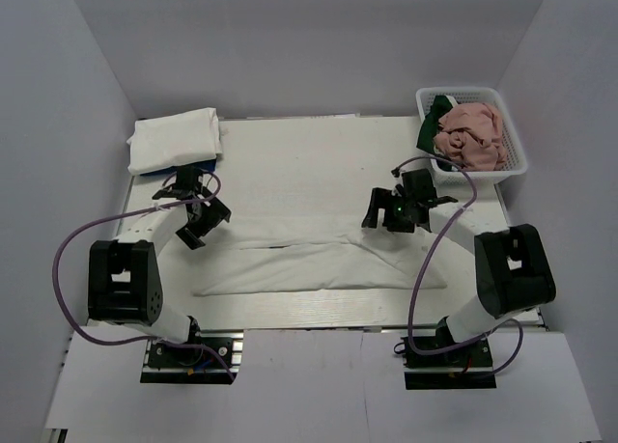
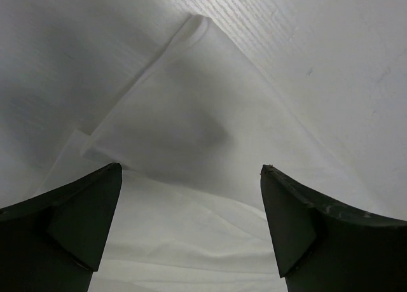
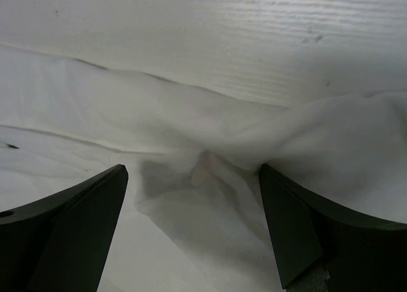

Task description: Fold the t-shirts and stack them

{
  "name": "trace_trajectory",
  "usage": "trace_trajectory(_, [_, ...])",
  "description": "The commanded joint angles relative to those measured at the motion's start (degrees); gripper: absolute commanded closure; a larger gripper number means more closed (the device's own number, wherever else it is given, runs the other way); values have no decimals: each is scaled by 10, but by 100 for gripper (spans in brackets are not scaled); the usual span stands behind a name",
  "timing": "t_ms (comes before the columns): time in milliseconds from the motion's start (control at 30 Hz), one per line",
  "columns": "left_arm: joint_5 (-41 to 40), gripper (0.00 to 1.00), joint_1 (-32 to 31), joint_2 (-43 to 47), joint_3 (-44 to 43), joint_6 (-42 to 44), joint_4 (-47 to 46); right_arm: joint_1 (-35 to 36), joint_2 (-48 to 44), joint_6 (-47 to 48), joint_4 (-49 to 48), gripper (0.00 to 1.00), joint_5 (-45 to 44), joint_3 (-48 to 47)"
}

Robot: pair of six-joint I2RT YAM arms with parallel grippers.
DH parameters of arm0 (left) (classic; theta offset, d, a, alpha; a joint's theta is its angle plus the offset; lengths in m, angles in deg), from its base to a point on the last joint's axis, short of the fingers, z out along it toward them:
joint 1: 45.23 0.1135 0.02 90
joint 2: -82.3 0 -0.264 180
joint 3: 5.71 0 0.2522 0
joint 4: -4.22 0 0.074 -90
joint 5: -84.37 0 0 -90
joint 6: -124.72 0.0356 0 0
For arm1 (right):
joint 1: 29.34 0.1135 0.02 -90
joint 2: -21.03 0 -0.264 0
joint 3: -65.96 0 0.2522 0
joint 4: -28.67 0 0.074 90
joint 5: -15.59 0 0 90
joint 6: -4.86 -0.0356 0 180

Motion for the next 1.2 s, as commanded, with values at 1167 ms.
trace_trajectory(1167, [-163, 0, 9, -37, -9, -17, 73, 231, -250, 122, 150, 10, 257, 100])
